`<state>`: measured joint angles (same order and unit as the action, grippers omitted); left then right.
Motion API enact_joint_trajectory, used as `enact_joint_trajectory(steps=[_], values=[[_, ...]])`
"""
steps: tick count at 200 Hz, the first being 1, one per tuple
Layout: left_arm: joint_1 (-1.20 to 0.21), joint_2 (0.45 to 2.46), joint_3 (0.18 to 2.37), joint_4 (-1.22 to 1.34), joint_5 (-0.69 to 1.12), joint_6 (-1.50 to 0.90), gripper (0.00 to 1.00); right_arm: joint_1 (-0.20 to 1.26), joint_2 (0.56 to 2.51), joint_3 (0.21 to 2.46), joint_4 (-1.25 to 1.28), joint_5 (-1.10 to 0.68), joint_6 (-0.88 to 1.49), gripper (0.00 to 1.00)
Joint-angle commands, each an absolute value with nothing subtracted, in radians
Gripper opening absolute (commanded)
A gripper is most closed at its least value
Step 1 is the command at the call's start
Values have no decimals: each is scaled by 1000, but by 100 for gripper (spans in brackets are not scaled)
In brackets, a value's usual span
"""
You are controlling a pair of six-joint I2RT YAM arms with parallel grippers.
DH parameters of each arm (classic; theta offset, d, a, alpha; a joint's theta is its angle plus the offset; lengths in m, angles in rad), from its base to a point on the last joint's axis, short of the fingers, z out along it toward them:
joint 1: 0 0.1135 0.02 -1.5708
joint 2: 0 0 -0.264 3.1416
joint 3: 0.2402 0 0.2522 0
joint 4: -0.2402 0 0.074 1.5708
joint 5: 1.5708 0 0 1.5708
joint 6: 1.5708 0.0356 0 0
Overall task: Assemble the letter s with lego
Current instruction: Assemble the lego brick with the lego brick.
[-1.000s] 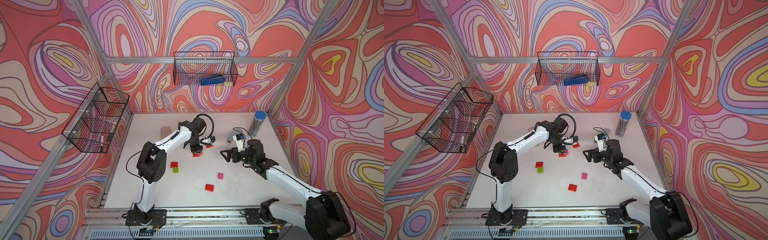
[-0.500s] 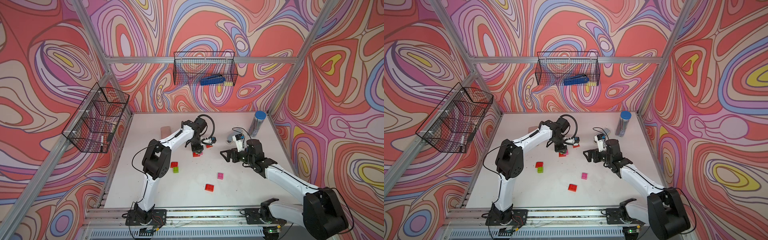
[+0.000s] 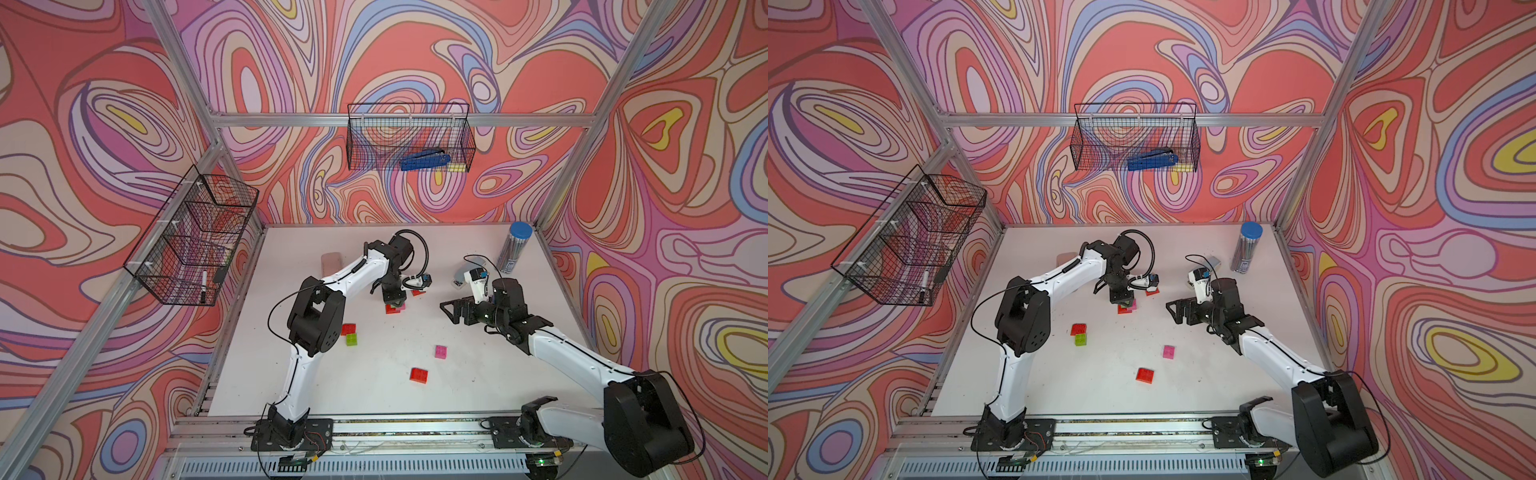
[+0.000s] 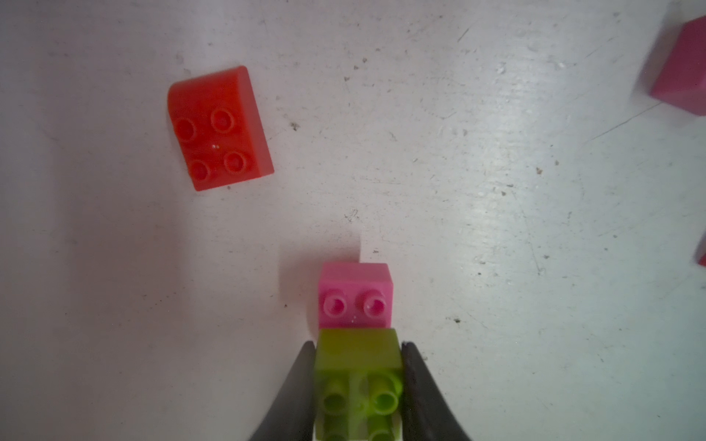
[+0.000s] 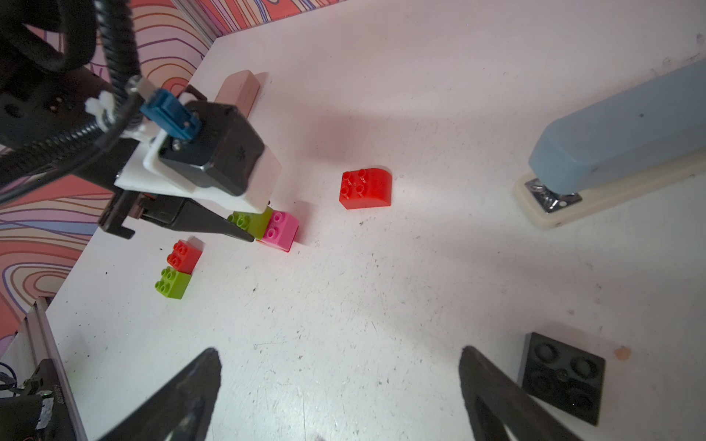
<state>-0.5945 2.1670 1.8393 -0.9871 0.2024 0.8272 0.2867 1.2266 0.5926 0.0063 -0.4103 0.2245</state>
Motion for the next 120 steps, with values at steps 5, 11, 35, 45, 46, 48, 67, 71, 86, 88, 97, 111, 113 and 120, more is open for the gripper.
enact_joint_trajectory(steps=[5, 11, 35, 45, 46, 48, 67, 71, 86, 88, 97, 111, 113, 120], values=[[-589, 2201, 1854, -1028, 212, 859, 24, 279, 1235, 618, 18, -419, 210, 98], [-589, 2202, 1853, -1026, 210, 859, 24, 279, 1235, 618, 18, -420, 210, 98], [-589, 2203, 1844, -1023, 215, 867, 24, 278, 1232, 615, 18, -420, 208, 98], [-589, 2204, 1843, -1025, 216, 874, 24, 278, 1231, 614, 18, -420, 207, 98], [-589, 2204, 1843, -1025, 215, 875, 24, 278, 1231, 614, 18, -420, 206, 98], [-589, 2205, 1843, -1025, 215, 876, 24, 278, 1231, 614, 18, -420, 206, 98], [-589, 2212, 1838, -1030, 207, 898, 24, 276, 1230, 612, 16, -420, 203, 98], [-589, 2215, 1838, -1033, 206, 903, 24, 276, 1230, 612, 15, -420, 203, 98], [-588, 2215, 1834, -1040, 201, 923, 24, 274, 1229, 611, 13, -420, 199, 98], [-588, 2214, 1834, -1038, 200, 927, 24, 274, 1229, 611, 12, -421, 198, 98], [-587, 2209, 1826, -1034, 198, 940, 24, 273, 1226, 609, 12, -420, 196, 98], [-585, 2203, 1822, -1031, 197, 958, 24, 272, 1227, 609, 12, -420, 193, 98], [-585, 2203, 1823, -1031, 198, 962, 24, 272, 1226, 609, 12, -420, 194, 98], [-583, 2200, 1823, -1031, 202, 972, 24, 272, 1228, 609, 12, -422, 192, 98]])
